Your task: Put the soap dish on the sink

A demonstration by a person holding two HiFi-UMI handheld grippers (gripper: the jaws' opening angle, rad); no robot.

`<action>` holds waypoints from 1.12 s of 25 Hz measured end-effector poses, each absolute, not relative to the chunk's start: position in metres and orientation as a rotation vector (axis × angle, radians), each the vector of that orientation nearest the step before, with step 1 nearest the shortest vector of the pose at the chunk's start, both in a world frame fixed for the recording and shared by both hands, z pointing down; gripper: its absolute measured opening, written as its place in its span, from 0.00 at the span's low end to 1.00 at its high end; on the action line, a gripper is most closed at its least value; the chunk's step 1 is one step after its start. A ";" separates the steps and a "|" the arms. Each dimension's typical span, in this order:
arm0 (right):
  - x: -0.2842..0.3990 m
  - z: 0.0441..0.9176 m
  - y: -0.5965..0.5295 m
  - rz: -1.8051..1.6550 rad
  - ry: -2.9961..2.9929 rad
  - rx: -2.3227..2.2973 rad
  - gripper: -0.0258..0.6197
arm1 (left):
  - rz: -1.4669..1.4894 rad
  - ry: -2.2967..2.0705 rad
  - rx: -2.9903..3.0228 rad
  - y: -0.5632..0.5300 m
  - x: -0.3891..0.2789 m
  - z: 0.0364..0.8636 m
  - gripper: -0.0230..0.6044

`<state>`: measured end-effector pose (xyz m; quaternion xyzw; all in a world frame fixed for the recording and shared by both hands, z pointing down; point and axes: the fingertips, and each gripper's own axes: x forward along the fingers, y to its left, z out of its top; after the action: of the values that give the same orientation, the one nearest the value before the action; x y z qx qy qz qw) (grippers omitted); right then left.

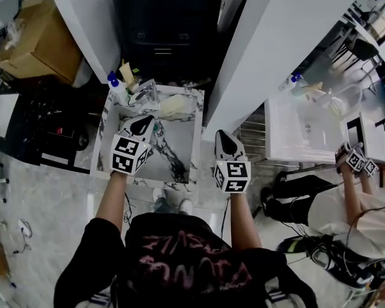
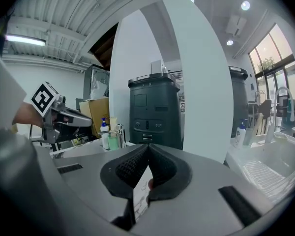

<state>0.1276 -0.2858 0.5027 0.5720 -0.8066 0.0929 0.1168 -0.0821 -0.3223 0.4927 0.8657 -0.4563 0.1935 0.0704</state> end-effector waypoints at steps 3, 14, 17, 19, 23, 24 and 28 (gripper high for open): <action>0.130 0.496 -0.280 0.253 -2.369 1.677 0.05 | 0.522 -1.423 2.605 -0.311 -0.086 0.480 0.06; 0.131 0.480 -0.274 0.223 -2.402 1.674 0.05 | 0.389 -1.536 2.577 -0.290 -0.106 0.452 0.06; 0.131 0.480 -0.275 0.218 -2.406 1.672 0.05 | 0.391 -1.540 2.587 -0.289 -0.105 0.449 0.06; 0.130 0.479 -0.275 0.213 -2.411 1.673 0.05 | 0.392 -1.537 2.590 -0.290 -0.103 0.449 0.06; 0.128 0.477 -0.278 0.207 -2.414 1.670 0.05 | 0.400 -1.530 2.603 -0.291 -0.100 0.449 0.06; 0.127 0.477 -0.278 0.205 -2.414 1.669 0.05 | 0.402 -1.526 2.606 -0.291 -0.100 0.449 0.06; 0.128 0.475 -0.277 0.196 -2.410 1.671 0.05 | 0.411 -1.513 2.614 -0.290 -0.097 0.449 0.06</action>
<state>0.1281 -0.2773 0.4754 0.5656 -0.8157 0.0664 0.1013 -0.0974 -0.2904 0.4489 0.8567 -0.4958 0.1346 0.0469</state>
